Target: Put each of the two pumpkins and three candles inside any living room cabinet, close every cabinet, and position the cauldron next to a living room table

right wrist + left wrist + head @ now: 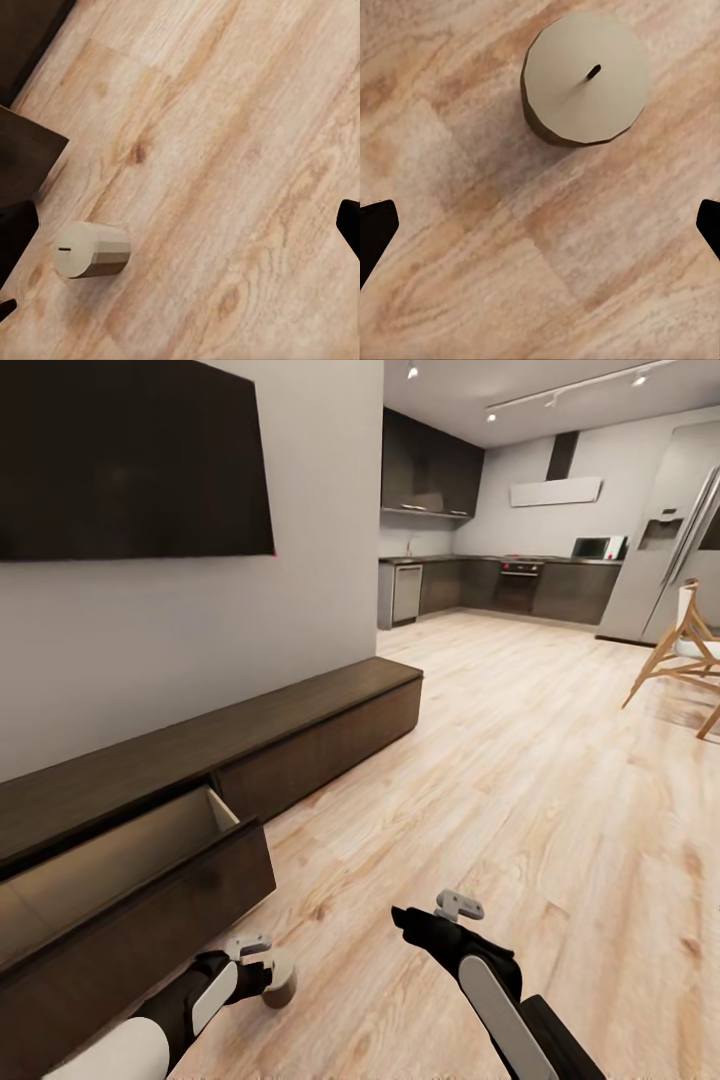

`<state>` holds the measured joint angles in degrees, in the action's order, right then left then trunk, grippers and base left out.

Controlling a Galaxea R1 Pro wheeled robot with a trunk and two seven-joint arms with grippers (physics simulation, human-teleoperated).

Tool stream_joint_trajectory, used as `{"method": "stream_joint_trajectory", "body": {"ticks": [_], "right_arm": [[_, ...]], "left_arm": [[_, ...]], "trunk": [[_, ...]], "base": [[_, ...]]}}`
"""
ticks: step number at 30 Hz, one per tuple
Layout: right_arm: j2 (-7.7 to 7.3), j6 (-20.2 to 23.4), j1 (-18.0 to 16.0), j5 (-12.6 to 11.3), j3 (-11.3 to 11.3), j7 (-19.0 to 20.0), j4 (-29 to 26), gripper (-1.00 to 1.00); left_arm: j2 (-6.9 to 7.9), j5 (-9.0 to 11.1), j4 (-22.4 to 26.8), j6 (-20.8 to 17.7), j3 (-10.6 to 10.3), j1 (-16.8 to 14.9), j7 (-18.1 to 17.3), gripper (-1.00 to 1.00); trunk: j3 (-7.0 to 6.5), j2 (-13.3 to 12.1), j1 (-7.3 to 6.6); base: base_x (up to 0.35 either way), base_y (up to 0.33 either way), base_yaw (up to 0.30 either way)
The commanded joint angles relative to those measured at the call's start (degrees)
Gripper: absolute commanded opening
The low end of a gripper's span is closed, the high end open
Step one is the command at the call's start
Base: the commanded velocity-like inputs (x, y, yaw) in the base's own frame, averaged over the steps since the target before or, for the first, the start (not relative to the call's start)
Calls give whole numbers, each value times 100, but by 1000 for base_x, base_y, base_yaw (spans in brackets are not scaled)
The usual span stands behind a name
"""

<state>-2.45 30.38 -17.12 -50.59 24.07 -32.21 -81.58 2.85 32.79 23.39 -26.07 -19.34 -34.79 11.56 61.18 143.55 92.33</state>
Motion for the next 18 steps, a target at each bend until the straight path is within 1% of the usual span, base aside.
{"method": "stream_joint_trajectory", "body": {"ticks": [1, 3, 8, 9, 12, 18], "right_arm": [[-6, 4, -3, -50, 14, -54, -53, 100], [-7, 9, 21, -52, 15, -52, -161, 100], [-34, 26, 304, -57, 12, -48, -644, 100], [-57, 27, 384, -59, 11, -37, -745, 100], [-91, 32, 471, -58, 11, 59, -850, 100], [-109, 38, 518, -52, 10, 161, -904, 100]], "left_arm": [[6, 61, 15, -21, -44, 0, 48, 100], [6, 61, 15, -21, -44, 1, 48, 100], [6, 61, 16, -18, -44, -1, 48, 100], [6, 61, 16, -4, -44, -1, 48, 100], [6, 61, 16, 44, -44, -2, 48, 100], [5, 61, 23, 74, -44, -2, 48, 100]], "trunk": [[28, 4, 1], [73, 7, 6], [183, 13, 19], [183, 13, 19], [183, 13, 19], [183, 13, 19]], "base": [[0, 0, 0], [0, 0, 0], [0, 0, 0], [0, 0, 0], [0, 0, 0], [0, 0, 0]]}}
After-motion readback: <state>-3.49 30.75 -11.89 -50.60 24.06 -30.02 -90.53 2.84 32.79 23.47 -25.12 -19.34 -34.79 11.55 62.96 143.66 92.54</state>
